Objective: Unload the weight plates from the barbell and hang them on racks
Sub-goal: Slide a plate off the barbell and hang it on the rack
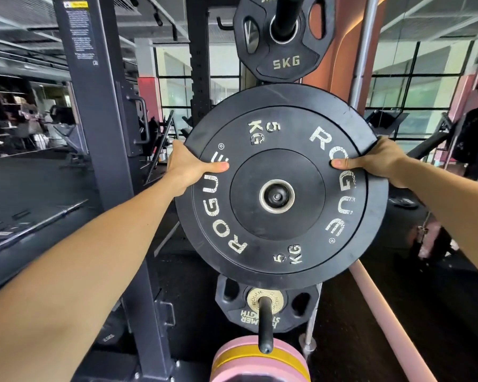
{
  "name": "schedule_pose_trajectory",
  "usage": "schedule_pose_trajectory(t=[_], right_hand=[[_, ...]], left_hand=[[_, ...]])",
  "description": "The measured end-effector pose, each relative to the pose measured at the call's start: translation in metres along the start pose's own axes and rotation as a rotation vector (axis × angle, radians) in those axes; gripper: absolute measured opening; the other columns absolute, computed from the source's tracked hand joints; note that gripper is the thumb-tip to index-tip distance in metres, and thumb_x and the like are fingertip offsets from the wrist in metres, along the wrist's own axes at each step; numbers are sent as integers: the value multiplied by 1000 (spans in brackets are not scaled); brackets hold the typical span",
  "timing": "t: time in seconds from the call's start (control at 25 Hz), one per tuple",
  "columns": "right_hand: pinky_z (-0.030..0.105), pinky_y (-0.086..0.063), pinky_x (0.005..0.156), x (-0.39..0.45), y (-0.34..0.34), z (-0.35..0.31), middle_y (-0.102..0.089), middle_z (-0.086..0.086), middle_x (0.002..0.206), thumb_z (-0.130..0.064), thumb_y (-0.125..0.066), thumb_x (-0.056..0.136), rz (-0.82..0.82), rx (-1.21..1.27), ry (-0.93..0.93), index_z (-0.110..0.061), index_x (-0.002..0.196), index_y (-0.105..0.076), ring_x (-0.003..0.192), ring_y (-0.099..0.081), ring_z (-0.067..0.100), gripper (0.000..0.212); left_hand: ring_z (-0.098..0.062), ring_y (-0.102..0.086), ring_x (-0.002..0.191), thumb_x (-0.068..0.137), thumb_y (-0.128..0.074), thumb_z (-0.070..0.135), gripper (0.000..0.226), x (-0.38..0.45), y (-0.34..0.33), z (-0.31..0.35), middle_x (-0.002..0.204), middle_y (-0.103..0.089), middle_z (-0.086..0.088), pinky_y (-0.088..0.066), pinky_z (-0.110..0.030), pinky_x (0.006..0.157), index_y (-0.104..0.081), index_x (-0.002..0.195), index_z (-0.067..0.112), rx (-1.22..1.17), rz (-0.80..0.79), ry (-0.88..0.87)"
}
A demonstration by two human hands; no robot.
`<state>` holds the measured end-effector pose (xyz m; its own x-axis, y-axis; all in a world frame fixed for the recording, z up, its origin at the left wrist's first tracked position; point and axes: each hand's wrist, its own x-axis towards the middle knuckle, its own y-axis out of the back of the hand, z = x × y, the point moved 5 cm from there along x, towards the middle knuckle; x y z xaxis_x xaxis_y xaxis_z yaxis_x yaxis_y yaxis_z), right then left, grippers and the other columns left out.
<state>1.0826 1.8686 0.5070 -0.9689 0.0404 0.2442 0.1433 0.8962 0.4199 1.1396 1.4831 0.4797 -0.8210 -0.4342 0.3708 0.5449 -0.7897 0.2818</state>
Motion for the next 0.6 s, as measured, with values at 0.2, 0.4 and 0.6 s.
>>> schedule_pose_trajectory(t=[0.2, 0.4, 0.6], right_hand=[[37, -57, 81, 44, -6, 20, -71, -2, 106, -48, -98, 16, 63, 17, 12, -20, 119, -61, 91, -69, 20, 114], [35, -55, 85, 89, -19, 27, -67, -6, 111, -51, -97, 15, 116, 40, 60, -22, 122, -55, 98, -66, 19, 118], [29, -50, 79, 132, -31, 28, -64, -4, 114, -33, -98, 37, 124, 78, 92, -17, 126, -51, 99, -63, 19, 102]], left_hand=[[-16, -58, 103, 50, -99, 34, 90, 30, -21, -16, 110, -59, 6, -49, -33, 85, -41, 117, 15, -16, 17, -20], [-17, -58, 109, 46, -99, 39, 94, 71, -41, -31, 118, -60, 4, -50, -39, 94, -42, 118, 18, 2, 48, -53], [-16, -58, 110, 46, -99, 40, 93, 112, -63, -47, 116, -60, 6, -50, -39, 95, -43, 118, 19, 6, 60, -42]])
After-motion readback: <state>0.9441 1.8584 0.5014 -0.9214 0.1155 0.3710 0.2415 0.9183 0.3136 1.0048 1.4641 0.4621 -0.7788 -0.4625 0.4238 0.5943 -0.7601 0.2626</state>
